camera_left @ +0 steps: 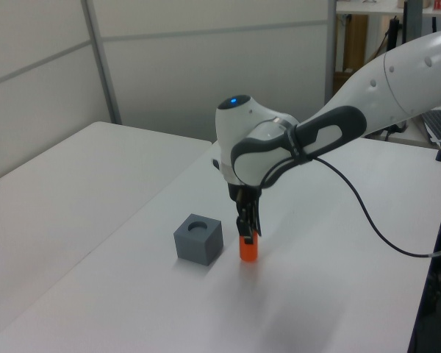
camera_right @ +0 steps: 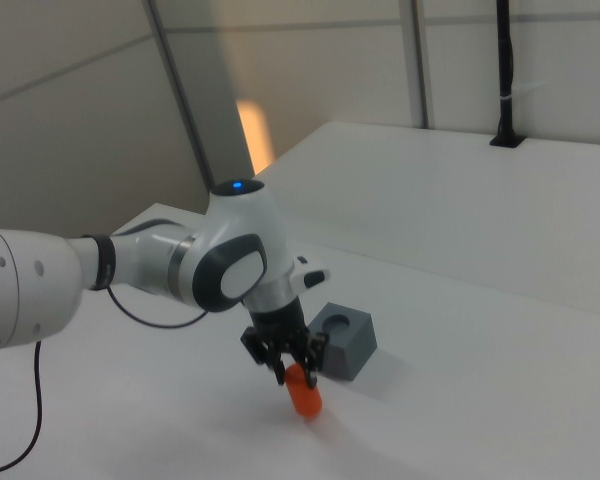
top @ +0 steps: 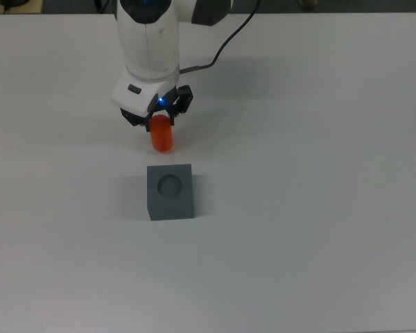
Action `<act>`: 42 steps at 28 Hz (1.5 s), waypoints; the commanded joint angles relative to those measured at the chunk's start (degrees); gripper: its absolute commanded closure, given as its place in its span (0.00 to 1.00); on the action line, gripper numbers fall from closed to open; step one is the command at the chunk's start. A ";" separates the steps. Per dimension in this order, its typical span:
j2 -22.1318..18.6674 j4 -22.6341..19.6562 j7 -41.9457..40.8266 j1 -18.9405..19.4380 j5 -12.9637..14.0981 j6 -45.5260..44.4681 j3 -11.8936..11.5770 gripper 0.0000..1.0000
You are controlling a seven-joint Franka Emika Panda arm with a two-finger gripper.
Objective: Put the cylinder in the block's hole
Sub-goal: 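Lift the cylinder and carry it over the grey block's hole, then lower the cylinder into the hole and open the gripper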
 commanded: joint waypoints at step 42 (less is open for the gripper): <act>9.90 21.77 2.09 0.27 9.41 -3.14 -1.97 1.00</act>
